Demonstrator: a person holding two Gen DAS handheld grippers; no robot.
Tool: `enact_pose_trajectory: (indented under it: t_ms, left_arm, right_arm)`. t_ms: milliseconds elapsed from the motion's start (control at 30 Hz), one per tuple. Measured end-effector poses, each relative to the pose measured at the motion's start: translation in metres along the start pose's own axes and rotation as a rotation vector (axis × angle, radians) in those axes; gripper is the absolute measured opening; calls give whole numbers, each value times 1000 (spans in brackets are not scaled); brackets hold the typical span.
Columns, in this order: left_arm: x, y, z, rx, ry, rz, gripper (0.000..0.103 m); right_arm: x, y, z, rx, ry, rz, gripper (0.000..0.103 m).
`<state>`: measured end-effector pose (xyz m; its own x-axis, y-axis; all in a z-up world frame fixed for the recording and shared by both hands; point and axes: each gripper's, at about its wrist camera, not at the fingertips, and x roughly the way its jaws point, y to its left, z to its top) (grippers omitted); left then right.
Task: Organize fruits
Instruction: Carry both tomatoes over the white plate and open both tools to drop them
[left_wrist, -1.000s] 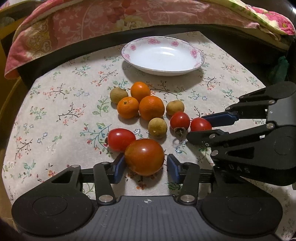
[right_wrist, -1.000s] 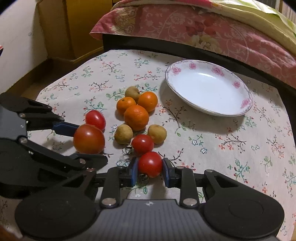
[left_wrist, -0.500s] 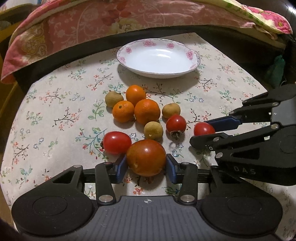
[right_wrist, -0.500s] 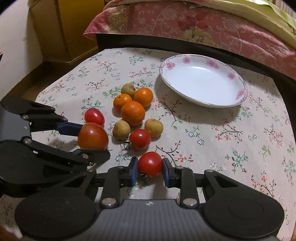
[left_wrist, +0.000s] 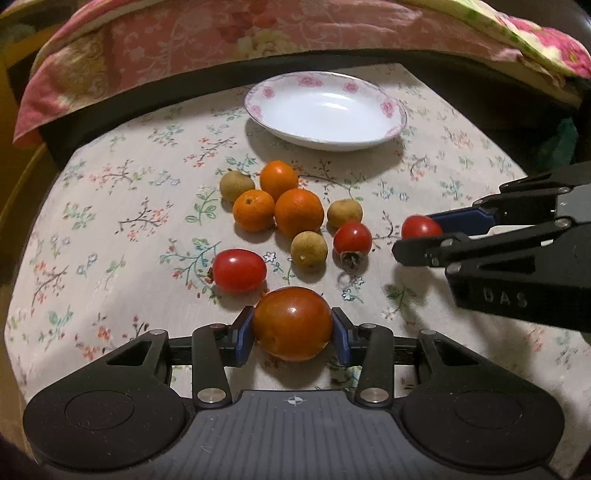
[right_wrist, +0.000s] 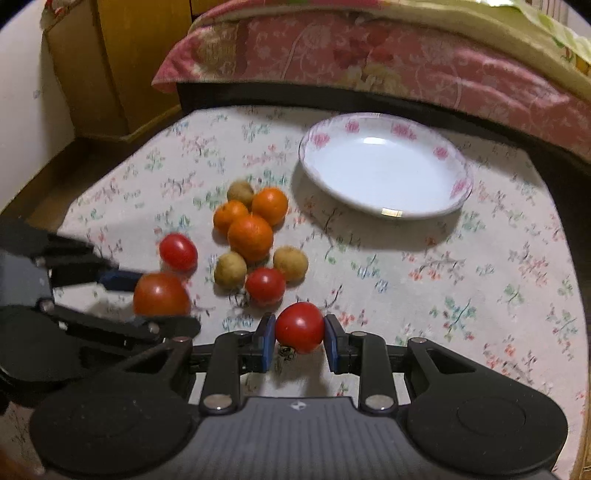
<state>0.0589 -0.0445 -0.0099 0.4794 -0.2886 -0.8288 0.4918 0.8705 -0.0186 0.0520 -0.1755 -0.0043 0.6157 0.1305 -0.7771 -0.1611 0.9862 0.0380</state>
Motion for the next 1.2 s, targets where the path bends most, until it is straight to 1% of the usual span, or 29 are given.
enact_pose_trajectory:
  t_ms: [67,233,467,667,800,933,1200]
  left_arm:
    - [-11,-1,5,-11,-14,-3,50]
    - [-23,-5,31,21,-78,-8,51]
    - [0,-1,84,4,-129,-37,51]
    - [30,-6,116,23,-135,-28,51]
    - [46,-8,128,38,-131,-14,51]
    - [57,-6,136,24,-120,0,51]
    - [69,-5,141,44,-109,24,50]
  right_arm:
    - [-7,-2,4,12,-15,2,27]
    - [-15,-7,20,31,-42,-26,27]
    - [0,-35,53,66,-59,-81,27]
    - [22,-61,73,93,-69,-94,27]
    - [37,-75,77,105,-61,-99,27]
    - [52,-84,83,120,-53,-98,27]
    - [71,-88,82,120,-50,-88,27]
